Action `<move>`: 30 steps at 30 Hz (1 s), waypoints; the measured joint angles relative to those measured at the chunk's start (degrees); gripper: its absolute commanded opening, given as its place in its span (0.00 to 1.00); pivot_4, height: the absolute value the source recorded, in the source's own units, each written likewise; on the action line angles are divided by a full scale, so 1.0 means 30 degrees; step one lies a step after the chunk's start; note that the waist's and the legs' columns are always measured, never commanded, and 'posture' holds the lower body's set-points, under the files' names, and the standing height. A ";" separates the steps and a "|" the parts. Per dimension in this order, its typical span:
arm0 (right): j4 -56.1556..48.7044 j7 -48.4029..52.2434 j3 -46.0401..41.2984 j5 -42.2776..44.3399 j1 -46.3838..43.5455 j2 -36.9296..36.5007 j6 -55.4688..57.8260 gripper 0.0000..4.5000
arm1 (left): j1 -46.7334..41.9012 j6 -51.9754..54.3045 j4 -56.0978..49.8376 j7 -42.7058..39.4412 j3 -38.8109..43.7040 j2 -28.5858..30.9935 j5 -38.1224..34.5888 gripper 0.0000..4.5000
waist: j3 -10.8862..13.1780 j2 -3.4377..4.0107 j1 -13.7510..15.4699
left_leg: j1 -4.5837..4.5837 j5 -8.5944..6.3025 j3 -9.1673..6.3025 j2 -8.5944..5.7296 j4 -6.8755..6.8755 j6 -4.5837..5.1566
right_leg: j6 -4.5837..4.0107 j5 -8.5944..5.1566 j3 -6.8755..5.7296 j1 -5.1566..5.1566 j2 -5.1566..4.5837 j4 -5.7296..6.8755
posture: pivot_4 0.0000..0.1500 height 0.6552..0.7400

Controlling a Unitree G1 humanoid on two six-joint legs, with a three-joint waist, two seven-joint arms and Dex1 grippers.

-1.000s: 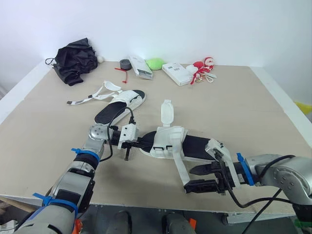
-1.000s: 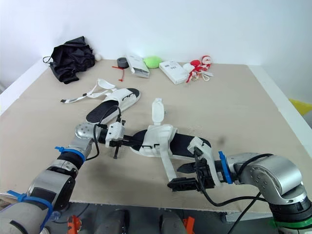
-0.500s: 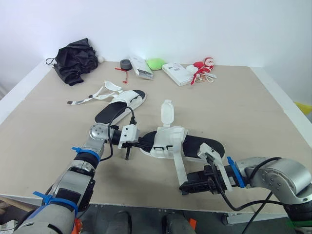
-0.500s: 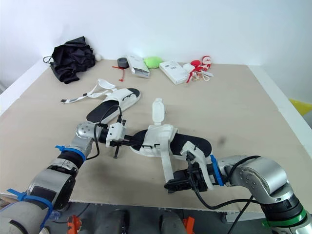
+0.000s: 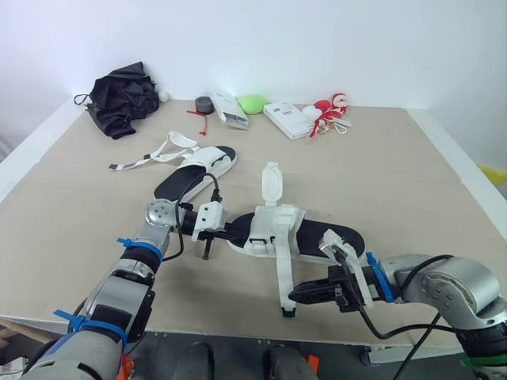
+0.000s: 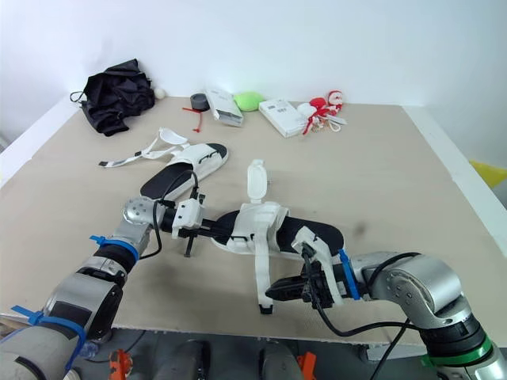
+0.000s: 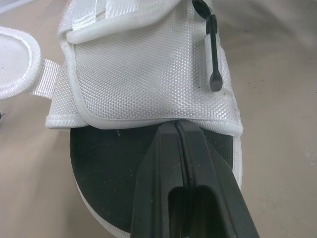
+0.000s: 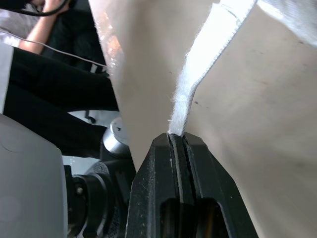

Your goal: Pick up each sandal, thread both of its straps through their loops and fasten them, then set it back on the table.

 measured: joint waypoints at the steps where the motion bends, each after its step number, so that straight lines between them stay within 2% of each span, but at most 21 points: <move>1: 0.0002 -0.0068 -0.0309 0.0523 -0.0030 0.0241 0.0230 0.02 | -0.0015 0.0000 0.0015 0.0005 0.0001 0.0000 0.0000 0.00 | 0.0001 -0.0001 -0.0001 | 0.0000 0.0000 0.0000 0.0002 0.0000 0.0000 | 0.0000 0.0000 0.0000 0.0000 0.0000 0.0000 | 1.00 1.00; 4: 0.0361 -0.0824 -0.2592 0.3915 -0.1399 0.1664 0.1066 0.02 | -0.0055 0.0039 0.0116 0.0048 -0.0025 0.0060 0.0024 0.00 | 0.0008 0.0022 -0.0008 | 0.0004 0.0000 0.0004 0.0000 0.0003 0.0001 | 0.0013 0.0010 0.0010 0.0011 -0.0005 0.0000 | 1.00 1.00; 5: 0.1073 -0.1789 -0.3739 0.5283 -0.2767 0.2127 0.1452 0.02 | -0.0057 0.0063 0.0142 0.0186 -0.0050 0.0060 0.0039 0.00 | 0.0013 0.0013 -0.0016 | 0.0009 0.0001 0.0004 0.0002 0.0002 0.0002 | 0.0020 0.0015 0.0009 0.0018 -0.0010 -0.0002 | 1.00 1.00; 9: 0.5441 -0.6046 -0.5642 0.6968 -0.7252 0.3262 0.2664 0.02 | -0.0030 0.0065 0.0158 0.0358 -0.0133 0.0015 0.0041 0.00 | 0.0022 0.0007 -0.0029 | 0.0018 0.0011 0.0001 0.0052 -0.0090 0.0019 | -0.0023 0.0083 -0.0012 0.0033 -0.0058 -0.0151 | 1.00 1.00; 12: 0.6973 -0.8010 -0.5905 0.7011 -0.8921 0.3449 0.3458 0.02 | -0.0030 0.0046 0.0108 0.0213 -0.0166 -0.0079 0.0027 0.00 | -0.0014 0.0028 -0.0005 | 0.0014 0.0023 0.0014 0.0077 -0.0105 0.0040 | -0.0016 0.0103 -0.0044 0.0048 -0.0054 -0.0212 | 1.00 1.00; 16: 0.8251 -0.9564 -0.4864 0.5991 -0.9374 0.3718 0.4923 0.02 | -0.0072 0.0037 0.0072 -0.0126 -0.0169 -0.0135 0.0008 0.00 | -0.0068 0.0096 0.0008 | -0.0024 0.0023 0.0060 0.0098 -0.0106 0.0048 | 0.0010 0.0080 -0.0026 0.0065 -0.0050 -0.0243 | 1.00 1.00; 23: 0.8798 -0.9499 -0.4424 0.5521 -0.9557 0.3804 0.6711 0.02 | 0.0031 0.0042 0.0077 0.0209 -0.0167 -0.0130 0.0006 0.00 | -0.0066 0.0104 0.0000 | -0.0032 0.0039 0.0054 0.0101 -0.0102 0.0075 | 0.0021 0.0103 -0.0012 0.0052 -0.0038 -0.0244 | 1.00 1.00; 30: 0.8883 -0.9026 -0.4200 0.4675 -0.9594 0.3451 0.6915 0.02 | 0.0099 0.0040 0.0067 0.0300 -0.0163 -0.0119 0.0003 0.00 | -0.0078 0.0125 -0.0007 | -0.0030 0.0039 0.0051 0.0105 -0.0101 0.0075 | 0.0016 0.0106 -0.0012 0.0048 -0.0042 -0.0246 | 1.00 1.00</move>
